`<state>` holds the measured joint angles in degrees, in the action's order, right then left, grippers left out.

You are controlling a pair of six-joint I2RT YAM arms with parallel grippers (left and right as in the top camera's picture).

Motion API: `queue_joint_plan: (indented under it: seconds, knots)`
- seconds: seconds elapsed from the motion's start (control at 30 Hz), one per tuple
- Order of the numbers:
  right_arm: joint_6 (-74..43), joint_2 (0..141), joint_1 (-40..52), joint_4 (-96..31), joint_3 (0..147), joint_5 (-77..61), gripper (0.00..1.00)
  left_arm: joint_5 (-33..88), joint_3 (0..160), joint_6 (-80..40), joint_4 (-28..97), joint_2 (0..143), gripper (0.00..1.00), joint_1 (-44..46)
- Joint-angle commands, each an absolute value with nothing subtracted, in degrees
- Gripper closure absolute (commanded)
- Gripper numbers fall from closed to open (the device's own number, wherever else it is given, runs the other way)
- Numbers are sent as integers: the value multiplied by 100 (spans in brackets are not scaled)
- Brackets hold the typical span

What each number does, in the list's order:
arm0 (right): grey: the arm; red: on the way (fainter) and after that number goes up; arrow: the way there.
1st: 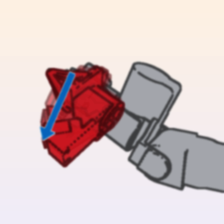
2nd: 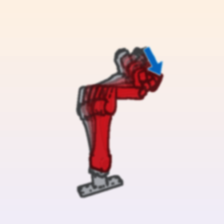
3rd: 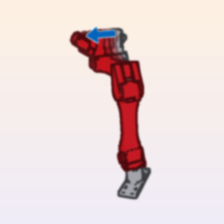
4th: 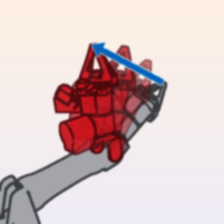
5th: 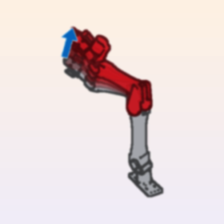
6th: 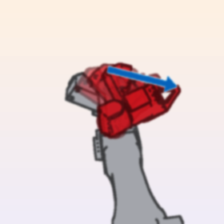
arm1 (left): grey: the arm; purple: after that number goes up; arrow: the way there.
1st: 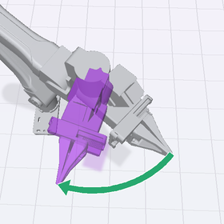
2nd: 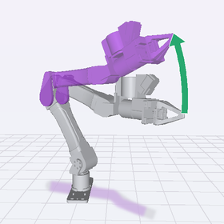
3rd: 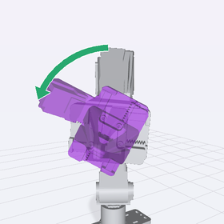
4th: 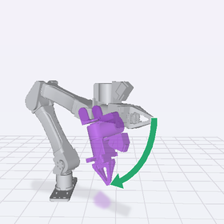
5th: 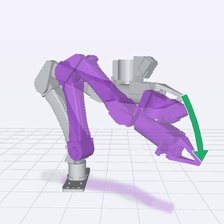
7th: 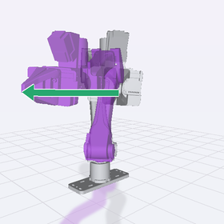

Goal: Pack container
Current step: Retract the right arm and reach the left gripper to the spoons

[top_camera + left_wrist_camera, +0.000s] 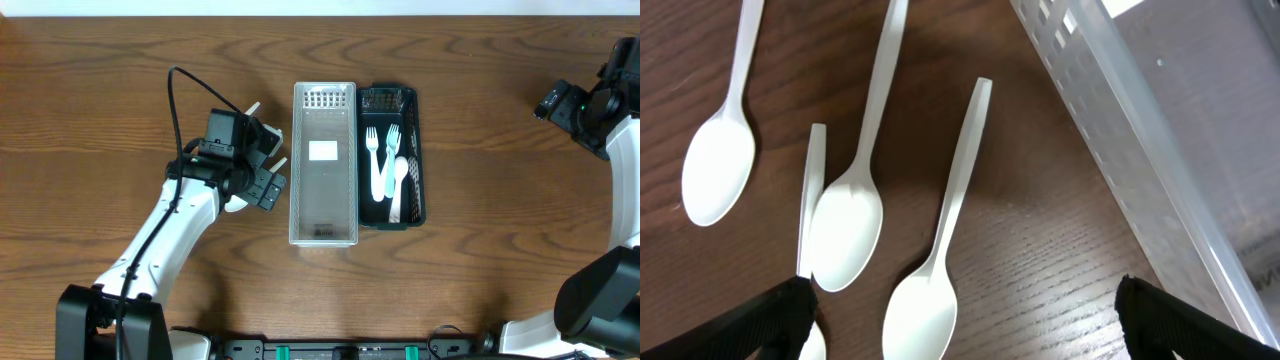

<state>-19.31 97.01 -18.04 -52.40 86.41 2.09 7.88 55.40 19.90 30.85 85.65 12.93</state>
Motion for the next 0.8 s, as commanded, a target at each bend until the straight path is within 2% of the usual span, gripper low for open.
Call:
queue_joint_plan:
  seconds: [0.0,0.2,0.3,0.6,0.77]
  knots:
    - [-2032,9677,-1837,-5231,8639,211,1,676,5732,1743,3103,8621,2,1192]
    - [-2032,9677,-1837,-5231,8639,211,1,698,6823,1737,4278,9745,2,694]
    - [-2034,9677,-1835,-5234,8639,211,1,847,7389,2307,4862,10361,2,687]
    - [-2034,9677,-1837,-5231,8639,211,1,838,7489,2853,4534,10637,0,753]
    - [-2034,9677,-1837,-5234,8639,211,1,834,7347,3514,4755,10643,13,873]
